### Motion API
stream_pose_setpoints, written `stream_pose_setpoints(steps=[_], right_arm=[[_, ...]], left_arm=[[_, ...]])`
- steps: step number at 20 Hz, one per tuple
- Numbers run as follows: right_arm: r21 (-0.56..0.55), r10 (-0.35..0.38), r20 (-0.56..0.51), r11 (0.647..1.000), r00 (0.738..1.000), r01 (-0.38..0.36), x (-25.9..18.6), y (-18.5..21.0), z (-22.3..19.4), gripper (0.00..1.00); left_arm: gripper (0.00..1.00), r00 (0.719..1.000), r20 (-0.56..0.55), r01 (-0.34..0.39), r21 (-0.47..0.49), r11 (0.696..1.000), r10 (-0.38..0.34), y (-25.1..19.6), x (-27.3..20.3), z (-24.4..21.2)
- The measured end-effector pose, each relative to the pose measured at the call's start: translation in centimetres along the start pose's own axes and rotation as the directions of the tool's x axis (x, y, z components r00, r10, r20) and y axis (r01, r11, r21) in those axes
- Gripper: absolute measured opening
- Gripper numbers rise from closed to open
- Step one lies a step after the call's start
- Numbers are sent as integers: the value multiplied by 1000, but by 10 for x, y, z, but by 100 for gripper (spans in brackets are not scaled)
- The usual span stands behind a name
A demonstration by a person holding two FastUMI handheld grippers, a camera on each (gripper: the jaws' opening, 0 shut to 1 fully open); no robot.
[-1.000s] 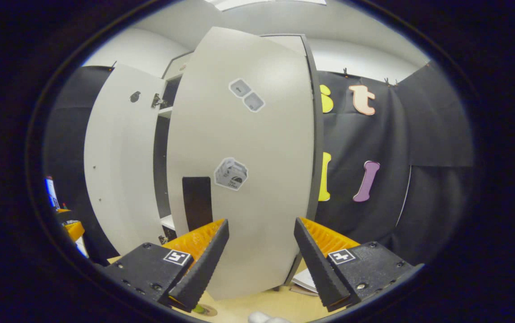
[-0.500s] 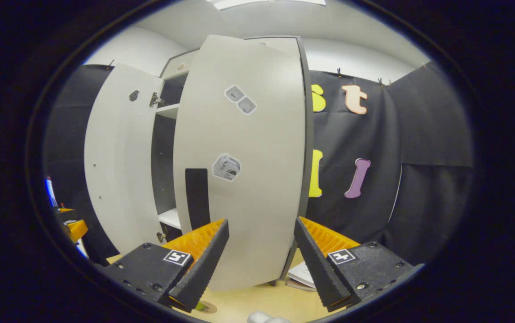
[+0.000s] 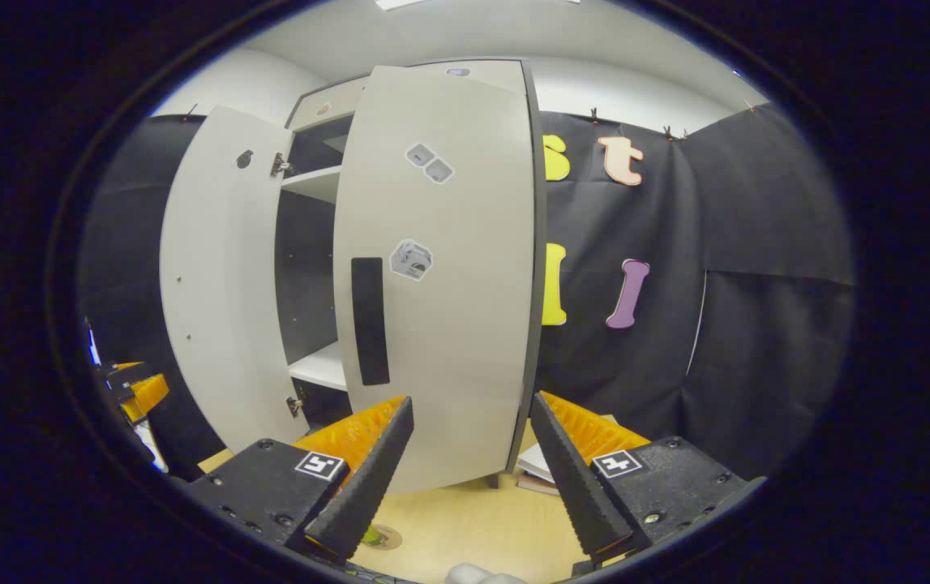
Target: Grasp the bottle in the cabinet with the left hand and place it on the coaster, then close the right door with the right hand and the left door with the left hand.
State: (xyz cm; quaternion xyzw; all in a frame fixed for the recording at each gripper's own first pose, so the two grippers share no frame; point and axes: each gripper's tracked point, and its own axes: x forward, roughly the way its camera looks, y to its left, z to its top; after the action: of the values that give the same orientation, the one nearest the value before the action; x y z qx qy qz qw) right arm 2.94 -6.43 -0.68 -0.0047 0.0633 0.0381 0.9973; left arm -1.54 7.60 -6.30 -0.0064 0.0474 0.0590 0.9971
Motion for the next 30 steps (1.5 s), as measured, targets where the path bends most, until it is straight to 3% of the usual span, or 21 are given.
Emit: stream_pose_setpoints(steps=[5,6,8,12,21,23,24,30], right_arm=[[11,-35,-17,999,999,35,-32,7,-19,94],[11,-40,-24,999,999,41,-37,8,-23,94],[7,-54,-45,998,998,54,-46,9,-30,94],[-6,-82,-60,997,995,82,-61,13,-28,96],[11,-111,-76,994,991,112,-77,14,-26,96],[20,-111,-83,993,990,113,-77,13,-30,96],[25,-109,-87,993,990,111,-78,12,-31,96],[45,-89,-99,995,991,94,-81,3,-40,96]], left_arm=[[94,998,17,-63,32,998,62,68,18,10],[97,997,27,-78,39,996,77,81,24,15],[94,993,48,-109,48,993,107,104,38,25],[94,988,94,-126,31,992,123,128,67,51],[94,988,135,-72,-3,997,72,114,119,78],[88,985,144,-96,20,995,92,116,119,81],[92,984,149,-101,26,995,96,116,119,82],[88,977,162,-146,42,988,138,109,115,83]])
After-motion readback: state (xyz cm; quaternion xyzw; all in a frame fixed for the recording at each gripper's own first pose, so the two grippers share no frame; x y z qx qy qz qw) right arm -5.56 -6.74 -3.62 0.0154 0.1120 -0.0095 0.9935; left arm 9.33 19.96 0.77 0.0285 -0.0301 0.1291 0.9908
